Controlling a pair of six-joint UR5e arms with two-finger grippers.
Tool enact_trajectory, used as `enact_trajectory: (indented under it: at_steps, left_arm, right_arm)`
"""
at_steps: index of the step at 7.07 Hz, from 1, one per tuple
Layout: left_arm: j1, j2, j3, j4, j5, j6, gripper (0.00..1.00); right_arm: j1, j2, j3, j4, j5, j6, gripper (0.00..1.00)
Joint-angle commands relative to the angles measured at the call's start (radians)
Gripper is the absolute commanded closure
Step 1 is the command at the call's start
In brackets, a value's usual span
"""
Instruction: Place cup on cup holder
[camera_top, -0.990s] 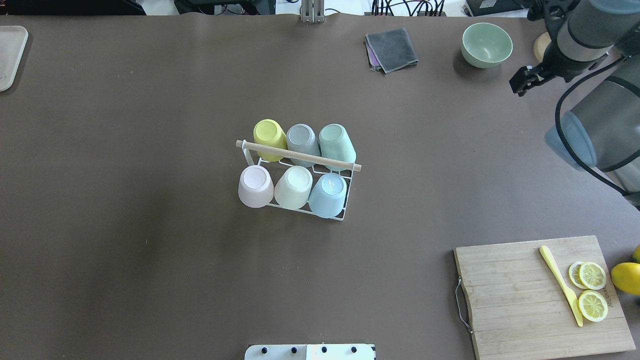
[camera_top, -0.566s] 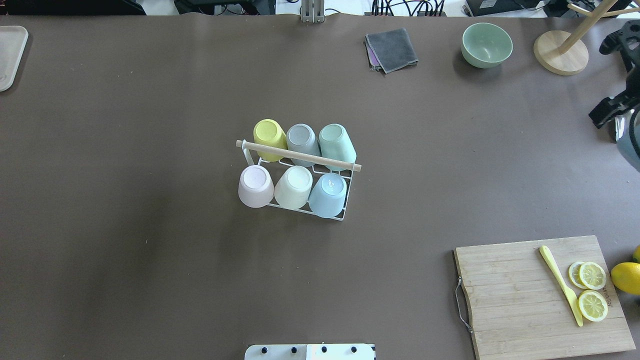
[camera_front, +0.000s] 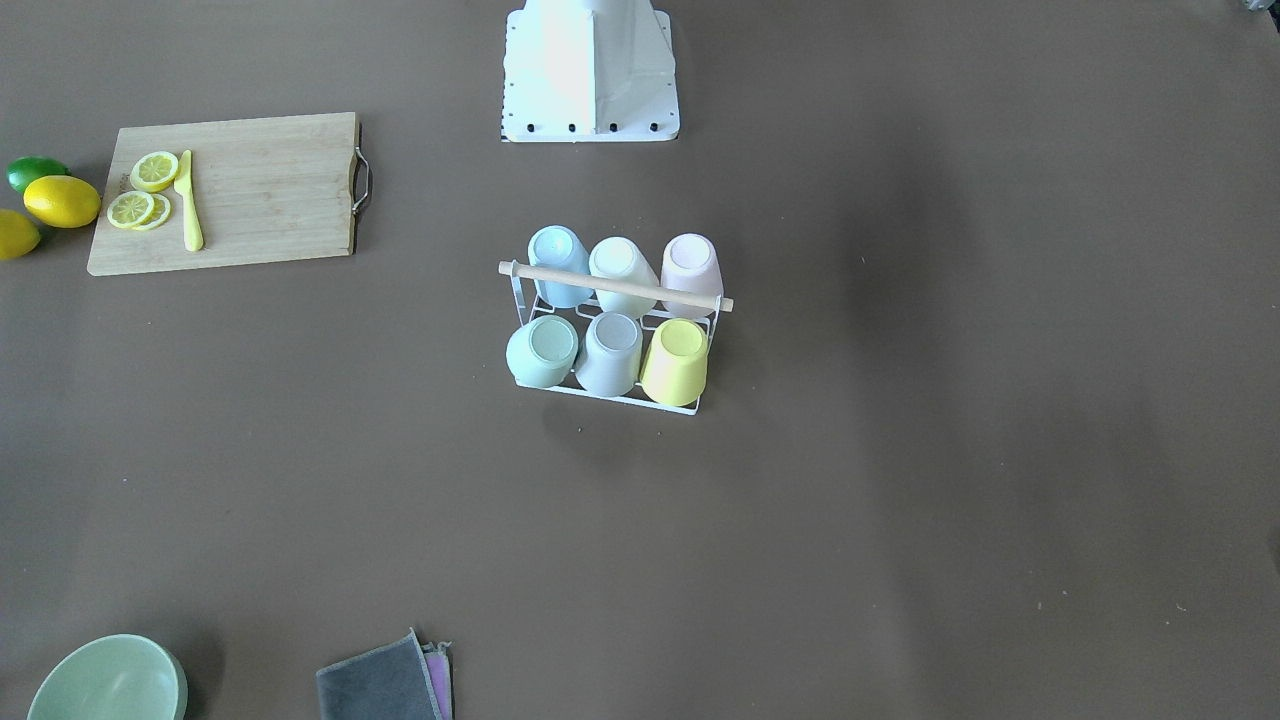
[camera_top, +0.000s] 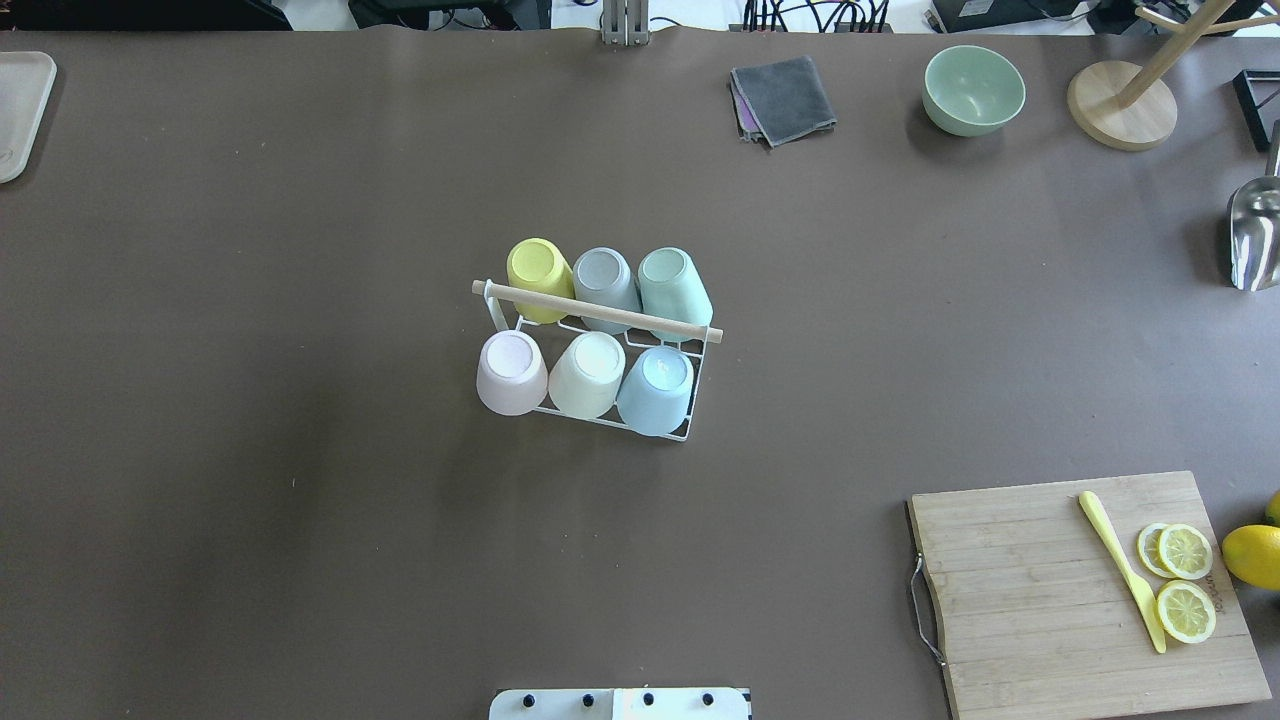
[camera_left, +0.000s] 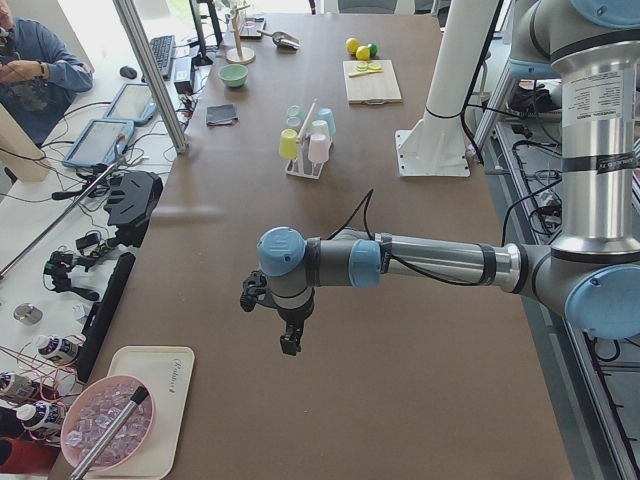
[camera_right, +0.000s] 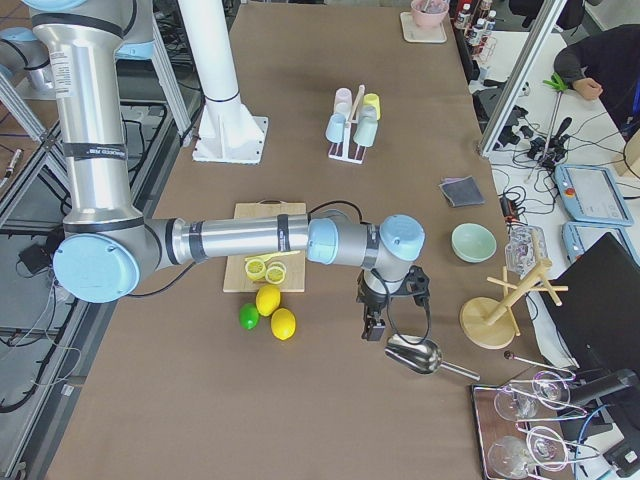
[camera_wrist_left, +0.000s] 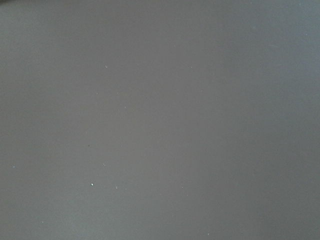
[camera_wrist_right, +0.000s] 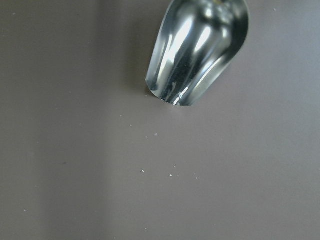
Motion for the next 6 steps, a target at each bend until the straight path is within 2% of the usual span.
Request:
enact_trajectory:
  at_steps: [1,6]
  left_arm:
    - [0.0,0.001,0.0,0.0,0.0,0.0,0.02]
    - [0.0,0.001,0.0,0.0,0.0,-0.001,0.02]
  right_arm:
    - [0.056,-0.025,-0.02,0.001,0.022,-0.011,0.0]
    - [0.056,-0.016,-0.017,0.003,0.017,-0.009,0.0]
